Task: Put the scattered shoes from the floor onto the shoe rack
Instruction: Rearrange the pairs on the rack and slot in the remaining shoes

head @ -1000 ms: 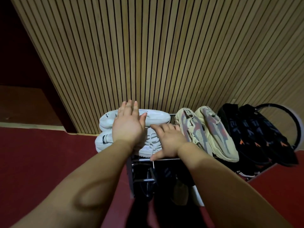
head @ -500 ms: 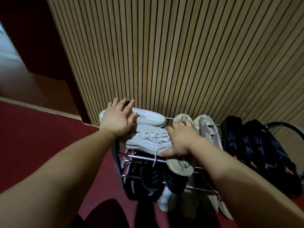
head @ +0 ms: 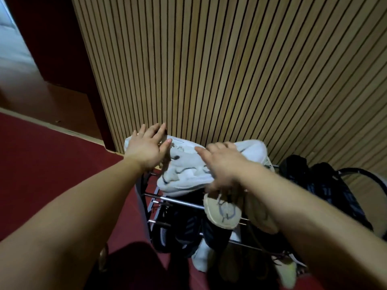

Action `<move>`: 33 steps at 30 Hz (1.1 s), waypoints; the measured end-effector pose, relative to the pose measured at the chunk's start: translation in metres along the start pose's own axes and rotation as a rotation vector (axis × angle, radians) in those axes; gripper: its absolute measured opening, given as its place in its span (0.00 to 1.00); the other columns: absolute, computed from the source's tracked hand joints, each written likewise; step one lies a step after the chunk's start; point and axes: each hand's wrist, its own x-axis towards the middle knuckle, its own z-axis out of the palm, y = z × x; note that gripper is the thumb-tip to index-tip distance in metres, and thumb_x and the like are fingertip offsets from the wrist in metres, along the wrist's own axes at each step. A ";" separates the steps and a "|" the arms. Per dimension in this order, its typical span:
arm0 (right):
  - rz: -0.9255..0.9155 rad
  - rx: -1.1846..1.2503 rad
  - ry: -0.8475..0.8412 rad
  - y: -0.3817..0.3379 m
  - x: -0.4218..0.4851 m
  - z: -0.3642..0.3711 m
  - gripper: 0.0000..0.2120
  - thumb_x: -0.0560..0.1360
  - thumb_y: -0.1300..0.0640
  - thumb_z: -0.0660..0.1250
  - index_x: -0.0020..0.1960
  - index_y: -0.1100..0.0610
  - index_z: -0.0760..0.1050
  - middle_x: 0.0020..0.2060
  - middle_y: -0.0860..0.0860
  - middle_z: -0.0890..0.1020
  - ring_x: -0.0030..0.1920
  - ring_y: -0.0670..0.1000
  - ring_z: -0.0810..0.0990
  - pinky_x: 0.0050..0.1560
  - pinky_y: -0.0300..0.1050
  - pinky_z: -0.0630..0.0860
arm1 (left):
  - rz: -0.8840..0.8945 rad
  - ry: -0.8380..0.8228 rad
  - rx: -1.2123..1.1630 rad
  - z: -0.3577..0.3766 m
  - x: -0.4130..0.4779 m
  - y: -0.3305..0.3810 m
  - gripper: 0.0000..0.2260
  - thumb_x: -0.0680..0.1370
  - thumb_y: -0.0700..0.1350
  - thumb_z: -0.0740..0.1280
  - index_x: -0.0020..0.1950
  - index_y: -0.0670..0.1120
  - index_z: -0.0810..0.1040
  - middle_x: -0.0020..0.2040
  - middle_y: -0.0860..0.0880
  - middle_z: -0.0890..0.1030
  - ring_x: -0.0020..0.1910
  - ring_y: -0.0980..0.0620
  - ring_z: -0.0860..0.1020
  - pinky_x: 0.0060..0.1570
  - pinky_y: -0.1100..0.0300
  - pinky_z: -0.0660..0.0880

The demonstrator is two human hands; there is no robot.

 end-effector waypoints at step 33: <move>0.694 0.619 -0.010 -0.006 -0.067 0.058 0.39 0.72 0.33 0.60 0.76 0.40 0.46 0.76 0.49 0.39 0.73 0.63 0.30 0.71 0.63 0.52 | -0.074 0.129 -0.090 0.014 -0.030 0.003 0.30 0.80 0.55 0.56 0.77 0.42 0.52 0.78 0.44 0.52 0.76 0.39 0.46 0.72 0.41 0.46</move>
